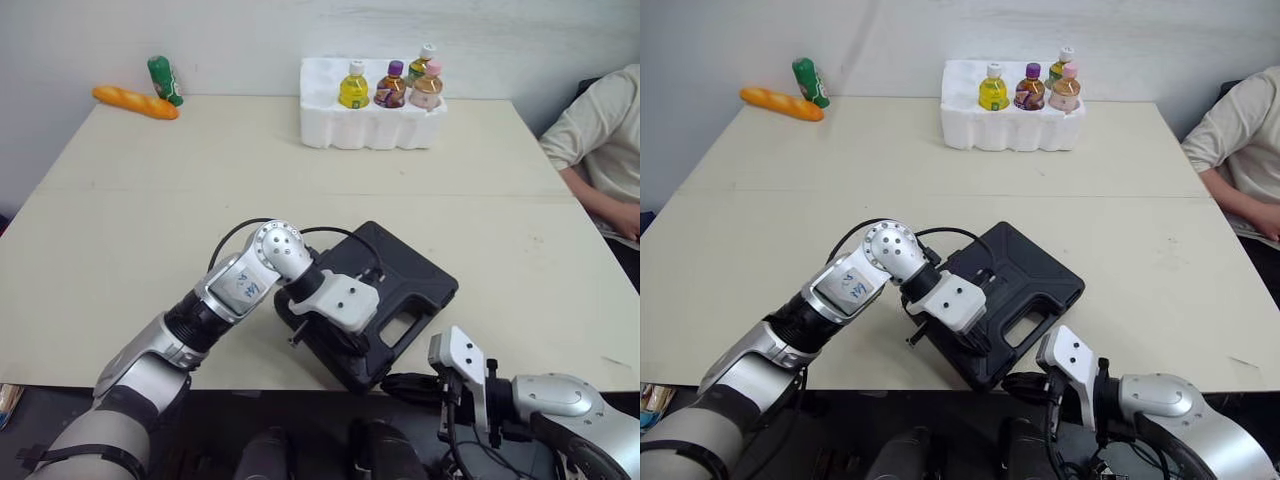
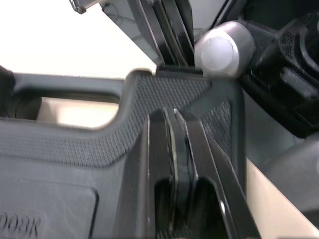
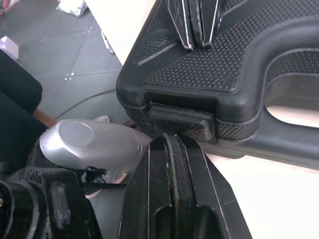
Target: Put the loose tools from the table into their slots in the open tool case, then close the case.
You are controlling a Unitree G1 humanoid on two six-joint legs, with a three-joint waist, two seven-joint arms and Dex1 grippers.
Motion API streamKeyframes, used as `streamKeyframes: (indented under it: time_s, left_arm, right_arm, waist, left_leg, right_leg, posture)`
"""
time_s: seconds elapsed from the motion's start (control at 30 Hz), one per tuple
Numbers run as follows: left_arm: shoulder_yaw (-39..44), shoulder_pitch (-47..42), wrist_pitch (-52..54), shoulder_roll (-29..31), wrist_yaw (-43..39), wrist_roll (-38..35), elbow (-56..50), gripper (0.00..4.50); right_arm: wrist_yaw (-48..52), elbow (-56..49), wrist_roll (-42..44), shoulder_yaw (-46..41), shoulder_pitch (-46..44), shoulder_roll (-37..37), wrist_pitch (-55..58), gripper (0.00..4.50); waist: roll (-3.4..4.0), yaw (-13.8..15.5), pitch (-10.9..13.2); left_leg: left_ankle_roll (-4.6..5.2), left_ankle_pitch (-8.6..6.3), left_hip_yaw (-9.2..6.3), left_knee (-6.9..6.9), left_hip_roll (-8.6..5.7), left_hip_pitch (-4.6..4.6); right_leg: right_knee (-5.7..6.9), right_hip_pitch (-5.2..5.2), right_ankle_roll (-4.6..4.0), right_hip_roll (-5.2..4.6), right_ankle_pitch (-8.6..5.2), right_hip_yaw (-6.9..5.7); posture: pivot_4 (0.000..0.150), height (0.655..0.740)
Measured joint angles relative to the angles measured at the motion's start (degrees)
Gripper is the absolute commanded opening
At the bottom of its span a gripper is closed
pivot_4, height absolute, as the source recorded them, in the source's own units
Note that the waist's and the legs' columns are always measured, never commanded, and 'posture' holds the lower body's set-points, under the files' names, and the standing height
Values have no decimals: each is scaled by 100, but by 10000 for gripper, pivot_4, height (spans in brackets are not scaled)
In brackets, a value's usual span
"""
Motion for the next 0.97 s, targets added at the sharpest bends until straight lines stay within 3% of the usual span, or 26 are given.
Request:
streamKeyframes:
  time_s: [0.33, 0.37, 0.4, 0.47, 0.57, 0.67, 0.7, 0.73, 0.83, 0.97]
  left_arm:
    - [241, 125, 180, -121, 115, -102, 163, 403]
    - [412, 206, 364, -140, 192, -257, 265, 3139]
    - [661, 280, 679, -137, 257, -470, 397, 6423]
    - [1166, 395, 1271, 40, 249, -952, 526, 13265]
    - [2187, 406, 2291, 587, 102, -1965, 245, 27554]
    - [2999, 656, 2817, 1289, 191, -2452, -2, 39009]
    - [3305, 924, 2919, 1651, 204, -2535, -20, 43849]
    - [3511, 1162, 2971, 1931, 206, -2555, 12, 44785]
    - [4328, 1966, 3042, 2824, 204, -2615, 194, 44785]
    - [5199, 2478, 3085, 3376, 281, -2753, 401, 44785]
  right_arm:
    - [-122, -357, 48, -465, 25, -445, 128, 0]
    - [-119, -369, 65, -771, 120, -454, 62, 6574]
    - [-63, -370, 159, -1181, 203, -471, 41, 8607]
    - [113, -364, 441, -1950, 349, -592, 62, 18157]
    - [587, -231, 1148, -3422, 400, -934, 214, 33836]
    - [920, 83, 1500, -4442, 365, -1231, 368, 45000]
    - [1059, 250, 1565, -4784, 391, -1329, 426, 45000]
    - [1163, 381, 1576, -5009, 446, -1396, 457, 45000]
    - [1542, 905, 1494, -5534, 582, -1589, 469, 45000]
    - [1826, 1266, 1138, -5497, 643, -1683, 181, 45000]
  waist:
    - [7, 21, -7]
    - [5, 20, -6]
    - [5, 19, 1]
    - [8, 0, 21]
    - [8, -24, 45]
    - [10, -24, 46]
    - [10, -33, 46]
    - [10, -36, 46]
    - [2, -17, 52]
    - [2, 34, 54]
  left_leg:
    - [3, 1, -11, 1, -5, -9]
    - [3, 1, -11, 1, -4, -12]
    - [4, 1, -11, 1, -5, -18]
    - [4, 2, -11, -1, -4, -27]
    - [-36, 24, -12, -8, 3, -32]
    - [-38, 26, -11, -27, 0, -22]
    - [-38, 25, -9, -37, 0, -14]
    - [-35, 23, -7, -41, 0, -15]
    - [-26, 16, -8, -45, 0, -19]
    - [-23, 6, -21, -50, -4, -22]
  right_leg:
    - [-8, 1, 3, -6, 1, -5]
    - [-8, 0, 5, -6, 2, -6]
    - [-7, -5, 6, -5, 3, -7]
    - [-2, -16, 7, -2, 4, -10]
    - [6, -27, -4, 6, -3, -18]
    - [-1, -23, -4, 6, -6, -19]
    - [-4, -20, -6, 6, -7, -18]
    - [-6, -22, -7, 7, -7, -18]
    - [-13, -26, -9, 4, -9, -19]
    - [-33, -23, -8, -11, -8, -20]
  posture:
    - [1500, 7367]
    - [1500, 7367]
    - [1500, 7367]
    - [1500, 7367]
    - [1500, 7367]
    - [1500, 7367]
    - [1500, 7367]
    - [1500, 7367]
    - [1500, 7367]
    - [1500, 7367]
